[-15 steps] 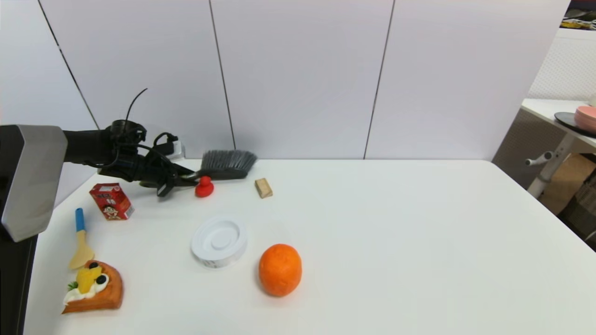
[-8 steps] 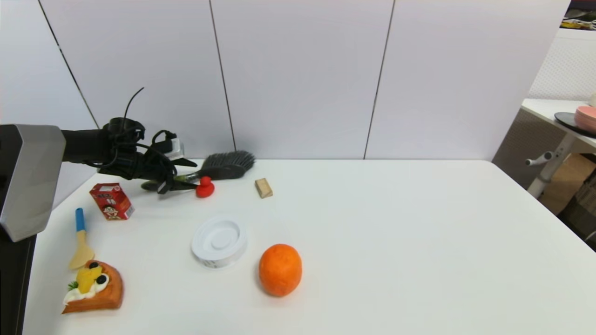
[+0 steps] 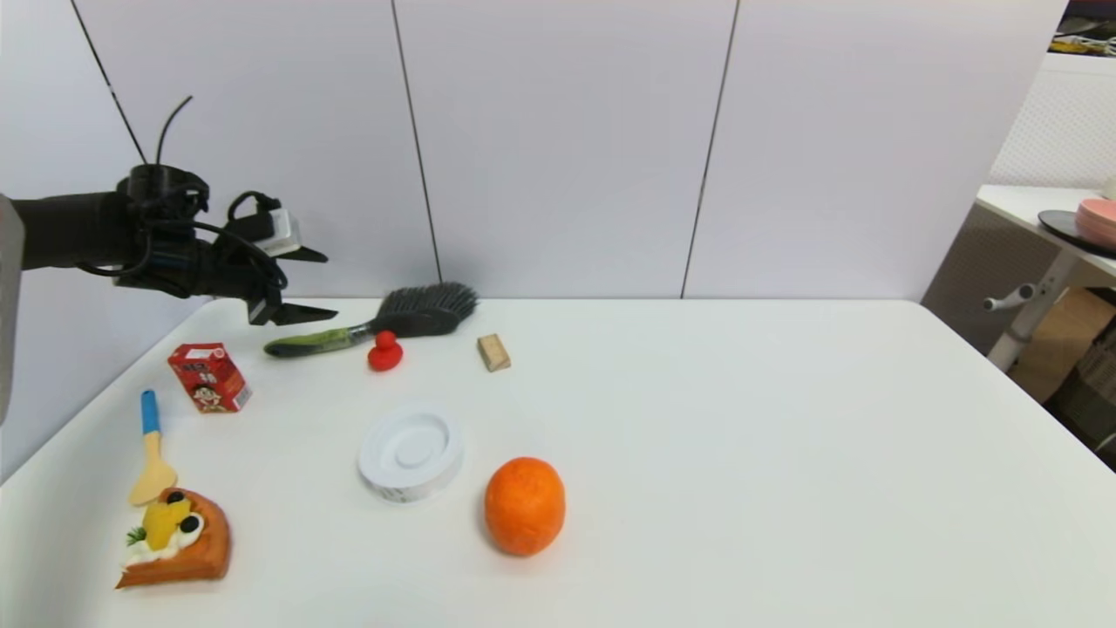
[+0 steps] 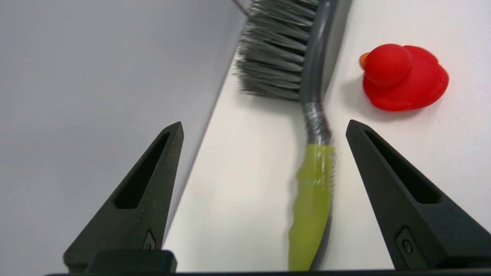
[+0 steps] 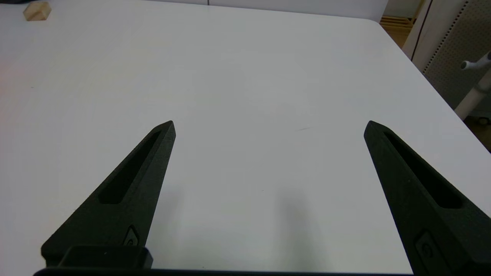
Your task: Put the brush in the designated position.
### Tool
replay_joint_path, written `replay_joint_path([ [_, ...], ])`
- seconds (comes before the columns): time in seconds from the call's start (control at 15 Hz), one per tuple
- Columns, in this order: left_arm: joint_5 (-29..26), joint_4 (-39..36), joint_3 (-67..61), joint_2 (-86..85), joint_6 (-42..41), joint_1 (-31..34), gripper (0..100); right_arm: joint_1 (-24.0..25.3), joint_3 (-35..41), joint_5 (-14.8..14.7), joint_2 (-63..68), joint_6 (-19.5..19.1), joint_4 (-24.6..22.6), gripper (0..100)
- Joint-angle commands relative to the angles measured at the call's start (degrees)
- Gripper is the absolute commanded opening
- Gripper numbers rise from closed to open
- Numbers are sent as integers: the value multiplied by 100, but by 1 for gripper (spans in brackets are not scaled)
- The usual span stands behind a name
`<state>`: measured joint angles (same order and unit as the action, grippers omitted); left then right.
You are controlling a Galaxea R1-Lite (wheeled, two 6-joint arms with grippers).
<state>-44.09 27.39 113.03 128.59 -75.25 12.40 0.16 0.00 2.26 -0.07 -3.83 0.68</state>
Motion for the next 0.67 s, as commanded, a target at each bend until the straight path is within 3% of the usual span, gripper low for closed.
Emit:
replay_joint_path([
  [0.07,32,249,-88,-1196,239,457,100,2,9,3,7,-4,2,100],
  [0.27,94,407,-176,-2083,907,623,100,2,9,3,7,-4,2,100],
  [0.67,1421,460,-1776,-4606,3271,518,100,2,9,3,7,-4,2,100],
])
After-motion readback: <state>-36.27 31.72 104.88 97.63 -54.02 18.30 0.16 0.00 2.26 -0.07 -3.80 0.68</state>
